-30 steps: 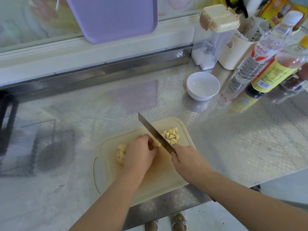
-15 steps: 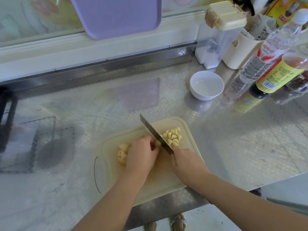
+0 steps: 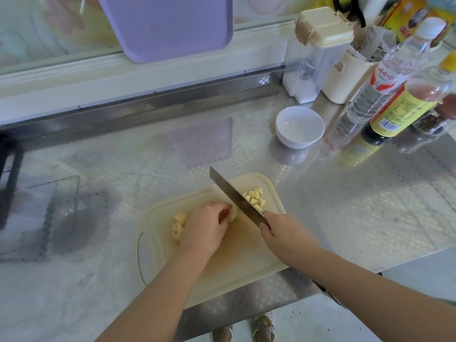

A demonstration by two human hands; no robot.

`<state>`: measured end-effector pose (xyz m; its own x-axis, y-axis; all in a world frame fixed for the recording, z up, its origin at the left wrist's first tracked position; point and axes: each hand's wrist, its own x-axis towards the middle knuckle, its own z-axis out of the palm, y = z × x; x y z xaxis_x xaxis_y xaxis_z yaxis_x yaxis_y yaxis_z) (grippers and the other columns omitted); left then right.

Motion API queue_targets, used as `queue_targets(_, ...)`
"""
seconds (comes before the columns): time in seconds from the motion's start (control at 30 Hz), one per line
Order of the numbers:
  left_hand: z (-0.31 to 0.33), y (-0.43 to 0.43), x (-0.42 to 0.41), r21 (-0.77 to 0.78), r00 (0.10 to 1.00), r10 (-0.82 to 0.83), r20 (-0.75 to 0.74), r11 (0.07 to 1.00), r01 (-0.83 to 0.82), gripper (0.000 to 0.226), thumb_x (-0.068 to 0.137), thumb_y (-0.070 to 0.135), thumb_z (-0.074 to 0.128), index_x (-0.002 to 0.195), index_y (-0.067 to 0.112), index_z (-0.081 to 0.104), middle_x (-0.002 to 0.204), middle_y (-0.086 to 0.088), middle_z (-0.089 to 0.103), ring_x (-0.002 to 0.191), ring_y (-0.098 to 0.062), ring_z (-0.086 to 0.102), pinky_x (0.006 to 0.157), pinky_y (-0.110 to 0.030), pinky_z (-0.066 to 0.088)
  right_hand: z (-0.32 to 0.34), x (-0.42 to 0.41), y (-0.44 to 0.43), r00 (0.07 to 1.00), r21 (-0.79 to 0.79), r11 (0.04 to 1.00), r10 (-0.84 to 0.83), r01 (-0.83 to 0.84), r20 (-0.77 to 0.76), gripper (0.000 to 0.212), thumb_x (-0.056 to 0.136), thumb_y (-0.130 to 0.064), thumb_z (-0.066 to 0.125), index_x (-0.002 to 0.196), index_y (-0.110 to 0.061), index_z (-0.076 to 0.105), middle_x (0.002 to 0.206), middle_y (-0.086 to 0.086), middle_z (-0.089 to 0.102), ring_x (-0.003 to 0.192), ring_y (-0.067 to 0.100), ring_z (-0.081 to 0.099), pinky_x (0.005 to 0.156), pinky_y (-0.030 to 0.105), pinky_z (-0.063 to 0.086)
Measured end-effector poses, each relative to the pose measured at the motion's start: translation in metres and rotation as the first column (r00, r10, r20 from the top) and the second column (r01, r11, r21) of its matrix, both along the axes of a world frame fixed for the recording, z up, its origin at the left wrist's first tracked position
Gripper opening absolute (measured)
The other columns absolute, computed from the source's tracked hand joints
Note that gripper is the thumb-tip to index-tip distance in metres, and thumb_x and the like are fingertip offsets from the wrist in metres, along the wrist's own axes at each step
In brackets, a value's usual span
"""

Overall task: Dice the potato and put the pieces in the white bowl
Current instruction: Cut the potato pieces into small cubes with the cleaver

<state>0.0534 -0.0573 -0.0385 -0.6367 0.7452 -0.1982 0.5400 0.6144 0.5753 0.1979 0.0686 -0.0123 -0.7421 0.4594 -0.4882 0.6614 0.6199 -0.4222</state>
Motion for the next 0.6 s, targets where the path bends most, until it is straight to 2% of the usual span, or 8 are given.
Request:
queue_targets(0.13, 0.0027, -0.0022, 0.0038, 0.013, 0.997, 0.043, -0.067, 0.999, -0.042, 0.024, 0.084, 0.032, 0.071, 0.107, 0.025, 0.069, 0.102, 0.007, 0.066, 0.089, -0.013, 0.063, 0.081, -0.033, 0.052, 0.0062, 0.0029, 0.0002, 0.999, 0.042, 0.999, 0.032, -0.031, -0.019, 0.018, 0.107, -0.03, 0.035, 0.091, -0.024, 0.042, 0.07, -0.005, 0.045, 0.063, 0.013, 0.048, 0.053, 0.025, 0.032)
queue_targets(0.23, 0.0, -0.0026, 0.006, 0.0, 0.987, 0.042, -0.154, 0.999, -0.042, 0.02, 0.084, 0.041, 0.069, 0.098, 0.025, 0.068, 0.096, 0.008, 0.064, 0.083, -0.016, 0.061, 0.079, -0.035, 0.051, 0.009, 0.0046, -0.0016, 0.996, 0.088, 0.992, 0.09, -0.087, -0.023, 0.019, 0.106, -0.032, 0.034, 0.097, -0.022, 0.047, 0.069, -0.005, 0.045, 0.068, 0.022, 0.055, 0.06, 0.036, 0.046)
queue_targets(0.3, -0.0035, -0.0023, 0.0072, -0.01, 0.98, 0.021, -0.2, 1.0, -0.023, 0.019, 0.084, 0.042, 0.067, 0.096, 0.027, 0.067, 0.095, 0.008, 0.064, 0.084, -0.018, 0.062, 0.079, -0.035, 0.05, 0.0101, 0.0061, -0.0021, 0.993, 0.106, 0.988, 0.119, -0.116, -0.02, 0.019, 0.106, -0.033, 0.033, 0.098, -0.021, 0.046, 0.068, -0.005, 0.043, 0.069, 0.024, 0.055, 0.062, 0.039, 0.046)
queue_targets(0.4, -0.0047, -0.0019, 0.0079, -0.008, 0.97, -0.003, -0.243, 1.0, 0.001, 0.017, 0.085, 0.038, 0.067, 0.099, 0.027, 0.067, 0.099, 0.009, 0.065, 0.084, -0.02, 0.062, 0.077, -0.031, 0.048, 0.0098, 0.0072, -0.0011, 0.992, 0.109, 0.986, 0.126, -0.124, -0.015, 0.02, 0.106, -0.032, 0.033, 0.095, -0.021, 0.045, 0.067, -0.005, 0.042, 0.068, 0.025, 0.054, 0.06, 0.036, 0.042)
queue_targets(0.5, -0.003, -0.0039, 0.0088, 0.028, 0.965, -0.034, -0.262, 0.999, 0.043, 0.013, 0.085, 0.028, 0.069, 0.098, 0.024, 0.067, 0.101, 0.008, 0.062, 0.08, -0.019, 0.061, 0.071, -0.027, 0.044, 0.0093, 0.0071, 0.0, 0.995, 0.099, 0.99, 0.104, -0.103, -0.008, 0.023, 0.105, -0.032, 0.032, 0.098, -0.02, 0.05, 0.067, -0.004, 0.045, 0.07, 0.026, 0.058, 0.062, 0.04, 0.049)
queue_targets(0.6, -0.0047, -0.0081, 0.0102, 0.023, 0.951, -0.102, -0.291, 0.993, 0.114, 0.012, 0.086, 0.02, 0.069, 0.097, 0.022, 0.064, 0.103, 0.008, 0.057, 0.079, -0.019, 0.058, 0.068, -0.027, 0.048, 0.0098, 0.007, -0.0007, 0.996, 0.083, 0.993, 0.09, -0.09, -0.004, 0.021, 0.105, -0.032, 0.033, 0.097, -0.021, 0.049, 0.068, -0.004, 0.046, 0.071, 0.025, 0.059, 0.066, 0.043, 0.052)
